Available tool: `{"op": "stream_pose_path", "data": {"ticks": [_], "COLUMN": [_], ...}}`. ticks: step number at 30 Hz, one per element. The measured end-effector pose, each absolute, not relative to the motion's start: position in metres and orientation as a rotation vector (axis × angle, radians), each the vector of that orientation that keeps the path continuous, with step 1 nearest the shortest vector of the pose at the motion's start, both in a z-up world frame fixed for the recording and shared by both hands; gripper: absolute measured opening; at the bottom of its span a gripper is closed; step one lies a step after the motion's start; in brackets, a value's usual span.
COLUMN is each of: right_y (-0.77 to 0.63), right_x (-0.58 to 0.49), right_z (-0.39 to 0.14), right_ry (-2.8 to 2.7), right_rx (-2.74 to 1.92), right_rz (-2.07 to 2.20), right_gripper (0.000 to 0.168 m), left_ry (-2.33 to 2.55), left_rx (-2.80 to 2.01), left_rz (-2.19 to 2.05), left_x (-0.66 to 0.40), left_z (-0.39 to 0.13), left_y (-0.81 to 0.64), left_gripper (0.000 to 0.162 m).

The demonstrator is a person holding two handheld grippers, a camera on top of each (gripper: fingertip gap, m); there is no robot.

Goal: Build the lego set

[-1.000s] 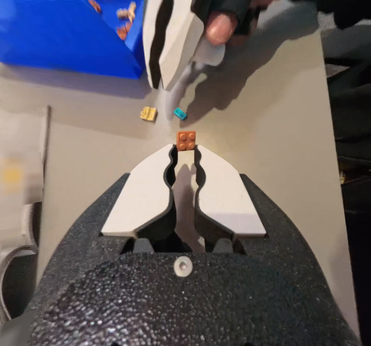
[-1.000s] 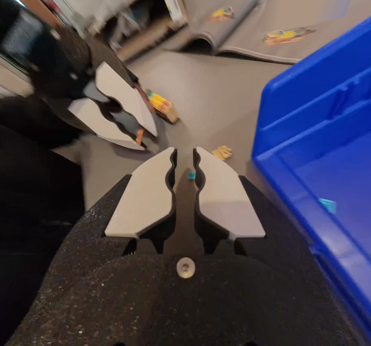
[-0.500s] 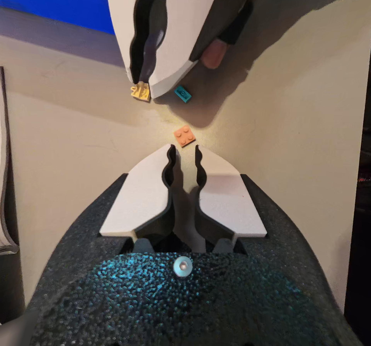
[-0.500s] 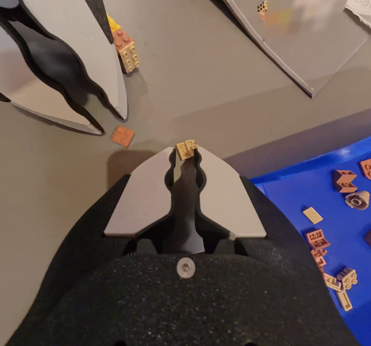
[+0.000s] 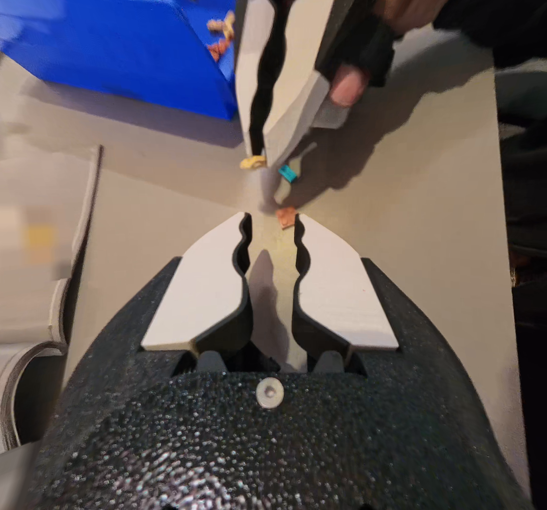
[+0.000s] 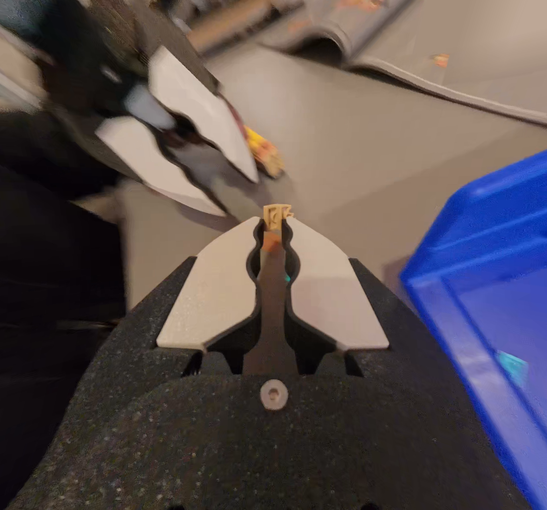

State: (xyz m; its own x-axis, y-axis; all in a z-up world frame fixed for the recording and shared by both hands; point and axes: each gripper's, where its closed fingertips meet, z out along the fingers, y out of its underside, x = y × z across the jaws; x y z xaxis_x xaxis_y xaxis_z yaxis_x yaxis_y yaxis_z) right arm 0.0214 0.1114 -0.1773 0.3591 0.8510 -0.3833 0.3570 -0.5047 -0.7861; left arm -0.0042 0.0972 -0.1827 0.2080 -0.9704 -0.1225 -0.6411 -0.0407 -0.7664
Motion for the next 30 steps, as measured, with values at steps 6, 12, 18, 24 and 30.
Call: {"op": "stream_pose_path", "data": {"ticks": [6,12,18,24,30], "right_y": [0.086,0.075,0.083,0.096,0.095], "right_x": [-0.001,-0.01,0.0,0.021,0.01], "right_z": [-0.129,-0.121,-0.145,-0.185,-0.212], "right_ry": [-0.716,-0.629,-0.965,-1.588,-1.902], "right_rx": [-1.842,-1.756,-1.827,-1.806,-1.76], "right_rz": [1.842,2.061,1.58,0.856,0.633], "right_gripper": [0.011,0.011,0.018,0.024,0.026], "left_ry": [1.36,1.358,1.413,1.479,1.497], "left_rx": [-1.435,-1.257,-1.519,-1.911,-1.99], "left_rz": [-0.697,-0.537,-0.59,-0.653,-0.615], "left_x": [0.01,0.009,-0.001,-0.017,-0.014], "left_z": [-0.147,-0.137,-0.165,-0.206,-0.212], "left_y": [0.092,0.092,0.092,0.082,0.083], "left_gripper": [0.037,0.017,0.017,0.017,0.017]}}
